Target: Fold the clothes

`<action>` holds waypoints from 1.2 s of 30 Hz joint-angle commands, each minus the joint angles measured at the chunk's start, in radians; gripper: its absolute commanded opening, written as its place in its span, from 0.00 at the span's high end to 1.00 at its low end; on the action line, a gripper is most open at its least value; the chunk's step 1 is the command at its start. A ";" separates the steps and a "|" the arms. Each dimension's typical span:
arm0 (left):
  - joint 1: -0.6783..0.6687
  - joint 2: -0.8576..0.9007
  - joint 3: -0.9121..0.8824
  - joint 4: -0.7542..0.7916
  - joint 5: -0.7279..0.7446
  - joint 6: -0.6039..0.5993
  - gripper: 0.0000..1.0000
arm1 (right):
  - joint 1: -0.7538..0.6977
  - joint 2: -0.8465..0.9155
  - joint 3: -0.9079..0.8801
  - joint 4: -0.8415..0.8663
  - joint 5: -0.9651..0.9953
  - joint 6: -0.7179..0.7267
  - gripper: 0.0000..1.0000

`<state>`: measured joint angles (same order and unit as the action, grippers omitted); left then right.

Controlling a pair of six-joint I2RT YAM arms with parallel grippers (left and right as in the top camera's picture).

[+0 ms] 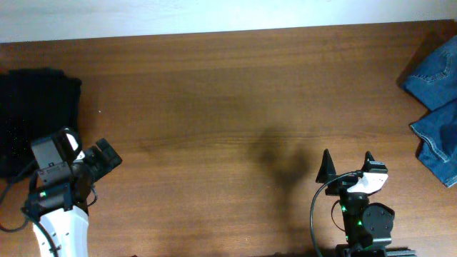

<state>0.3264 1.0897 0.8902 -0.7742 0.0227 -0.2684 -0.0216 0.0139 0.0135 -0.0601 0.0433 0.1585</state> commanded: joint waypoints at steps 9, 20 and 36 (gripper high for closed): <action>-0.005 0.004 0.014 0.002 0.004 0.016 0.00 | 0.007 -0.011 -0.008 0.010 -0.002 0.008 0.01; -0.005 0.004 0.014 0.002 0.004 0.016 0.00 | 0.007 -0.008 -0.008 -0.018 -0.002 0.008 0.01; -0.005 0.004 0.014 0.002 -0.011 0.016 0.00 | 0.007 -0.008 -0.008 -0.018 -0.003 0.008 0.01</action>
<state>0.3264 1.0897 0.8902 -0.7742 0.0216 -0.2684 -0.0216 0.0139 0.0135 -0.0734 0.0433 0.1585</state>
